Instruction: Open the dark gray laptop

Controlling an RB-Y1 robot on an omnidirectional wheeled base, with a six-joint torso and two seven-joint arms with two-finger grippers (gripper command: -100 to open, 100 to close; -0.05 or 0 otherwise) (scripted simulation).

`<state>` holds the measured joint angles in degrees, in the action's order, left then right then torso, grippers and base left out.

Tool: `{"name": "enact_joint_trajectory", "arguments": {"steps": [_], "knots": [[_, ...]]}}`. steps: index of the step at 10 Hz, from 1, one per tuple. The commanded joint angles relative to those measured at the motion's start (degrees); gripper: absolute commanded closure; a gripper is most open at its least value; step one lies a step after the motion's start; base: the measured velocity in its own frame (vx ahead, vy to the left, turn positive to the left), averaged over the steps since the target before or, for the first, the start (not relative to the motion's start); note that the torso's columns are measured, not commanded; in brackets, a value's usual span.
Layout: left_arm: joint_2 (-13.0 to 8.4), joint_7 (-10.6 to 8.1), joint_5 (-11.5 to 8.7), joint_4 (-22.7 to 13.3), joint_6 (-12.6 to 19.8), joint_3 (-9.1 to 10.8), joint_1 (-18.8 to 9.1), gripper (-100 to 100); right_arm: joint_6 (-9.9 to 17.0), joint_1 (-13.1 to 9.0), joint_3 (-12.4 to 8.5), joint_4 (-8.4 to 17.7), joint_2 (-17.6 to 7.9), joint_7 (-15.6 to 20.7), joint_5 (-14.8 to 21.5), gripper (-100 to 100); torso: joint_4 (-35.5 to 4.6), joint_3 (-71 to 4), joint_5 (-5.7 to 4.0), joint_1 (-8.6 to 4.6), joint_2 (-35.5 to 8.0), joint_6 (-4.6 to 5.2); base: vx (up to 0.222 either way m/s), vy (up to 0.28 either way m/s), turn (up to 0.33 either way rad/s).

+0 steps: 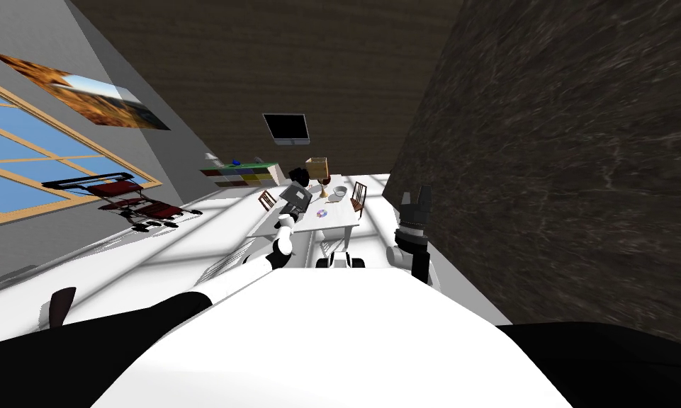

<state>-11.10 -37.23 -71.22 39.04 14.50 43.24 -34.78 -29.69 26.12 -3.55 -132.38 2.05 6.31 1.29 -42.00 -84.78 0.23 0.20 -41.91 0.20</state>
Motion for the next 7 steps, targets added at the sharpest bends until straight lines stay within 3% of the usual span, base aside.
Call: {"name": "enact_joint_trajectory", "arguments": {"steps": [1,4,6,7], "knots": [[0.9,-2.74,1.5,0.6,0.9,0.48,0.5,100,0.0,0.0,0.0,0.0,0.0,0.0,0.0,0,0.0,0.0,0.02,0.04,0.0,-0.01,-0.009,0.041,-0.015],[1.8,-4.34,0.1,-0.2,1.8,1.39,0.5,100,0.0,0.0,0.0,0.0,0.0,0.0,0.0,0,0.0,0.0,-0.08,-0.21,0.0,-0.04,0.005,0.033,-0.003],[1.8,-4.34,0.1,-0.2,1.8,1.39,0.5,100,0.0,0.0,0.0,0.0,0.0,0.0,0.0,0,0.0,0.0,-0.01,-0.13,0.0,0.03,-0.005,0.037,-0.011],[3.2,-6.75,-2.1,-1.4,3.1,2.74,0.4,100,0.0,0.0,0.0,0.0,0.0,0.0,0.0,0,0.1,0.0,-0.05,-0.22,0.0,0.03,0.012,0.095,-0.031]]}}
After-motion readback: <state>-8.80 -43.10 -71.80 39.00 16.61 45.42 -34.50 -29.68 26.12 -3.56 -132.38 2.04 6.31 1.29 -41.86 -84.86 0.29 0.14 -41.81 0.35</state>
